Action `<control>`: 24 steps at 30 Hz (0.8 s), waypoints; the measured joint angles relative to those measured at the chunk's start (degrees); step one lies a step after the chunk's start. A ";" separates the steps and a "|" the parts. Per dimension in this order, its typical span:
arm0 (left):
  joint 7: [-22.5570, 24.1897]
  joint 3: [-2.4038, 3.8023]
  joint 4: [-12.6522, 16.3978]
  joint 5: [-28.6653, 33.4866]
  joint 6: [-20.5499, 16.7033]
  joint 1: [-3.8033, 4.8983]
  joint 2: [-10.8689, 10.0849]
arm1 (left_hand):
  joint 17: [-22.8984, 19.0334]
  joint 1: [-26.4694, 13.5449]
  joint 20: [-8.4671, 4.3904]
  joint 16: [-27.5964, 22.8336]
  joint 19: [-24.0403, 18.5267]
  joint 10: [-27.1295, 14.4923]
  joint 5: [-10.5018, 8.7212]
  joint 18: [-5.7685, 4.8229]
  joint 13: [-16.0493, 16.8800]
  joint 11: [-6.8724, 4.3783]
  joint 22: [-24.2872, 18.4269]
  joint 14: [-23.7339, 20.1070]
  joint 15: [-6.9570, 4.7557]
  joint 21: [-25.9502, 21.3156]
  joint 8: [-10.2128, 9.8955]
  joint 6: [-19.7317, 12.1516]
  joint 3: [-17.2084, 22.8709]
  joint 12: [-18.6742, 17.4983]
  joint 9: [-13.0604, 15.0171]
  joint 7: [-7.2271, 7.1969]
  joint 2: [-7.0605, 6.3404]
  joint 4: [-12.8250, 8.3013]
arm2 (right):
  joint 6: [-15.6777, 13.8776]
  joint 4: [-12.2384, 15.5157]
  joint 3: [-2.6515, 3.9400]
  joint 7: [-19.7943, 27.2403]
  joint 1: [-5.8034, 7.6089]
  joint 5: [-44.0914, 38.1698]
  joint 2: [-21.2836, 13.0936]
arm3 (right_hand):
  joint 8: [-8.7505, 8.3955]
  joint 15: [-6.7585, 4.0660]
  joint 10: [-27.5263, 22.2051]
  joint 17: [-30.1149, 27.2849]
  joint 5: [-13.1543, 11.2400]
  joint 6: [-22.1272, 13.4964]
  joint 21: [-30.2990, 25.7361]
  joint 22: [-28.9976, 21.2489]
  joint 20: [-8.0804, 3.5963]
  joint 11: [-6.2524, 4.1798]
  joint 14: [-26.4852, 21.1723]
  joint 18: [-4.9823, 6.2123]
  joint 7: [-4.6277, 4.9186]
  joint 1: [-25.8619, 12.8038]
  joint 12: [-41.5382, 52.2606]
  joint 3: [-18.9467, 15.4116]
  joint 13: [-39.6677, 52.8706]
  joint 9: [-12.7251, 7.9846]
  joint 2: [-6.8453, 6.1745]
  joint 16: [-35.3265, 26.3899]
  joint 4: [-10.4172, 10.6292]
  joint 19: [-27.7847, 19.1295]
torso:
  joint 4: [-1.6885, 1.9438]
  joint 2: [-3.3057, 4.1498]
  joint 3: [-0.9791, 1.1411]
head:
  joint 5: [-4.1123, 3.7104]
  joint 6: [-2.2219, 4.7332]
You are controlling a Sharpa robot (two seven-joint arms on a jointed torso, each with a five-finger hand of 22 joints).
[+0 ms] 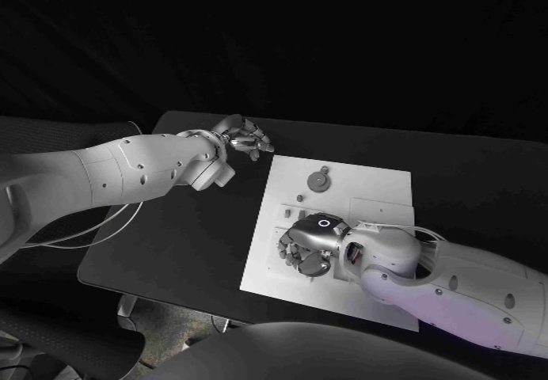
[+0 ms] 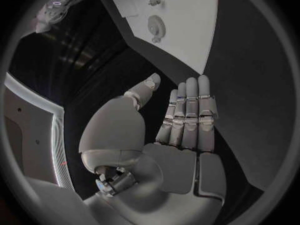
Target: Assemble the parts on the task board
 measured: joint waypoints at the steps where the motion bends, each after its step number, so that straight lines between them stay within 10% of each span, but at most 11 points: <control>1: 0.00 0.00 0.00 0.00 0.00 0.00 0.00 | 0.06 0.00 0.00 -0.19 0.00 0.00 0.00 0.00 0.00 0.00 0.00 0.00 0.00 0.00 0.00 0.00 0.00 0.00 0.00 0.00 0.00 0.00 | 0.00 0.03 0.00 0.00 0.00 0.00 -0.03 | 0.00 -0.05 0.00 0.00 0.00 0.00 0.00 0.00 0.00 0.00 0.05 0.01 0.00 -0.06 0.00 0.00 0.00 0.00 -0.06 0.00 0.00 0.00 | 0.00 0.00 0.00 | 0.01 0.00; 24: 0.00 0.00 -0.03 0.00 0.01 0.00 0.00 | 0.17 0.00 0.01 -0.20 -0.01 -0.02 0.00 0.00 0.00 -0.03 0.04 0.00 0.00 -0.22 0.00 -0.19 0.00 -0.23 -0.05 -0.19 0.00 0.00 | 0.03 0.32 -0.04 -0.08 -0.04 -0.14 -0.16 | 0.00 -0.09 0.00 0.00 0.00 -0.09 0.00 0.00 0.00 -0.01 0.08 0.05 0.09 -0.11 -0.22 -0.01 0.06 -0.01 -0.12 0.00 -0.02 0.00 | -0.01 -0.01 -0.04 | 0.07 0.00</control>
